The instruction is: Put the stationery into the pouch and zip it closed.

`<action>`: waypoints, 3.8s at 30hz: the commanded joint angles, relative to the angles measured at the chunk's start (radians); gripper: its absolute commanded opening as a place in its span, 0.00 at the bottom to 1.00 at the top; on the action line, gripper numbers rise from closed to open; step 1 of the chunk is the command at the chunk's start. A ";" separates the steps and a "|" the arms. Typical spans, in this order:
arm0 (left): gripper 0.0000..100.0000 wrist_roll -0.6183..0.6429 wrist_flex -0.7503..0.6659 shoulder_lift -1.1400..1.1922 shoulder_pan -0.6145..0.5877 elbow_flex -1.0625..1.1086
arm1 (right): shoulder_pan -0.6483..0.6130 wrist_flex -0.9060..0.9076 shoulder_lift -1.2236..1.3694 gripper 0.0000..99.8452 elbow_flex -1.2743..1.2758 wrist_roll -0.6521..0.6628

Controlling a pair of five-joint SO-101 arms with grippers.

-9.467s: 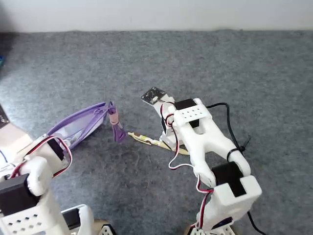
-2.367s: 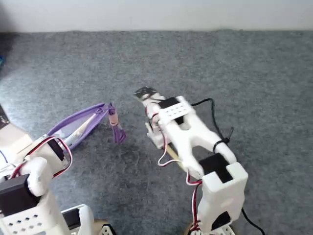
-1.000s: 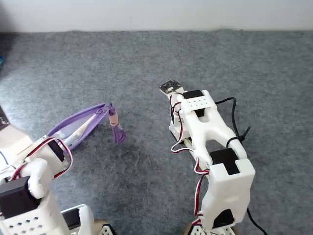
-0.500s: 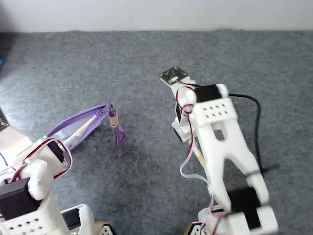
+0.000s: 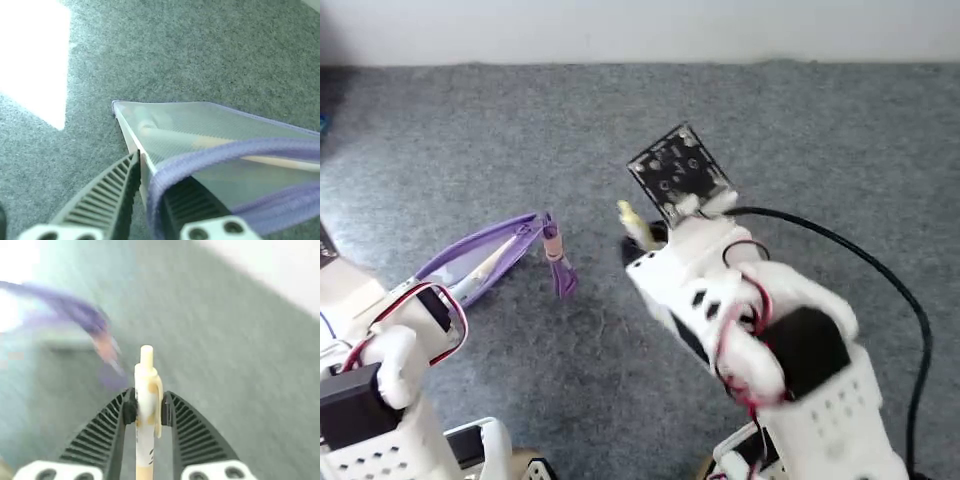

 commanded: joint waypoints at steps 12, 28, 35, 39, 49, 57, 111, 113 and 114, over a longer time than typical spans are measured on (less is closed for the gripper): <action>0.01 0.009 0.015 -0.021 0.003 -0.002 | -0.288 -0.668 -0.068 0.01 -0.017 -0.203; 0.01 0.011 0.015 -0.020 -0.002 -0.002 | -0.328 -0.828 0.196 0.01 -0.023 -0.315; 0.01 0.011 0.015 -0.021 -0.002 -0.002 | -0.331 -0.823 0.246 0.01 0.091 -0.384; 0.01 0.011 0.014 -0.021 -0.002 -0.002 | -0.332 -0.720 0.232 0.08 0.144 -0.385; 0.01 0.011 0.014 -0.021 0.002 -0.002 | -0.326 -0.461 0.061 0.27 0.144 -0.381; 0.01 0.011 0.015 -0.021 0.002 -0.002 | -0.186 -0.435 -0.111 0.15 0.143 -0.379; 0.01 0.011 0.015 -0.021 0.002 -0.002 | -0.162 -0.338 0.282 0.01 -0.103 -0.183; 0.01 0.011 0.015 -0.021 0.002 -0.002 | -0.168 -0.367 0.312 0.01 -0.060 -0.183; 0.01 0.011 0.015 -0.021 0.002 -0.002 | -0.186 -0.401 0.338 0.01 -0.031 -0.184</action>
